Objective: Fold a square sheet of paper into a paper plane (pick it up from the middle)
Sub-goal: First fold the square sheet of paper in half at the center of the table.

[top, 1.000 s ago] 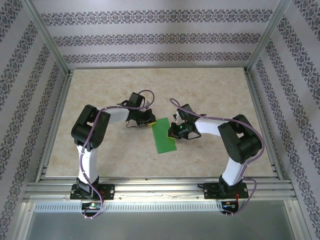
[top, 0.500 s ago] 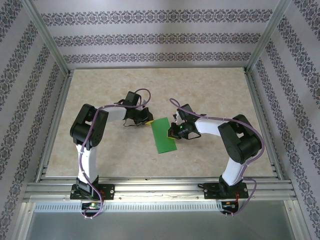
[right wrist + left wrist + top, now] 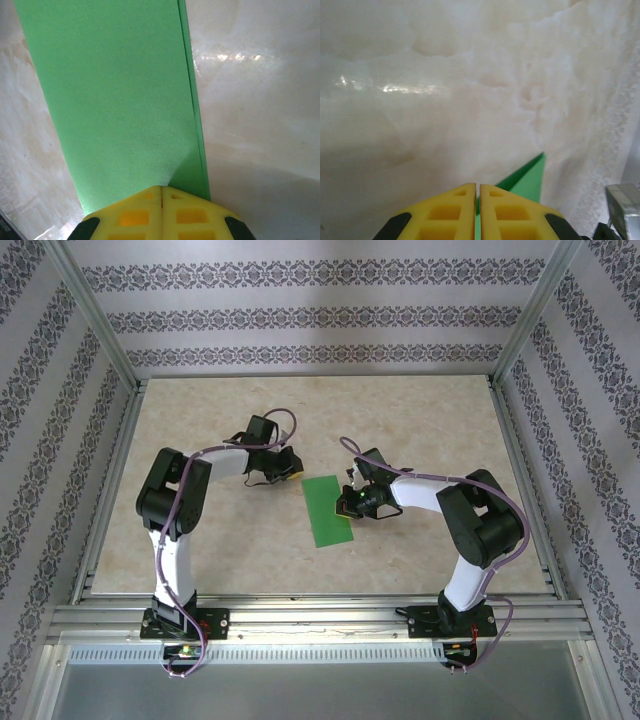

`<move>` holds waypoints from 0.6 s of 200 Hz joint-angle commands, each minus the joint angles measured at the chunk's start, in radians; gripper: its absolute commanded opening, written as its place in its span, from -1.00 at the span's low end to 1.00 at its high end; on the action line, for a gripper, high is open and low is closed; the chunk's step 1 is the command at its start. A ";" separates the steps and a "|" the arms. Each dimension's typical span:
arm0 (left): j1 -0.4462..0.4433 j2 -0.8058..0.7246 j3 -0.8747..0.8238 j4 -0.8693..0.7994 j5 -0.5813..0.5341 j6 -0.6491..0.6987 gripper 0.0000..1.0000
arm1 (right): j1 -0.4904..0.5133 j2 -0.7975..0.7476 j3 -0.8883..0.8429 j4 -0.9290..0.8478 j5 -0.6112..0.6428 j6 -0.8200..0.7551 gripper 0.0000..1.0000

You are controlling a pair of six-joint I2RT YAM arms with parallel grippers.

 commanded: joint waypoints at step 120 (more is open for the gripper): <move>-0.094 -0.028 -0.161 0.111 0.052 0.010 -0.80 | -0.001 0.040 -0.045 -0.143 0.100 -0.010 -1.00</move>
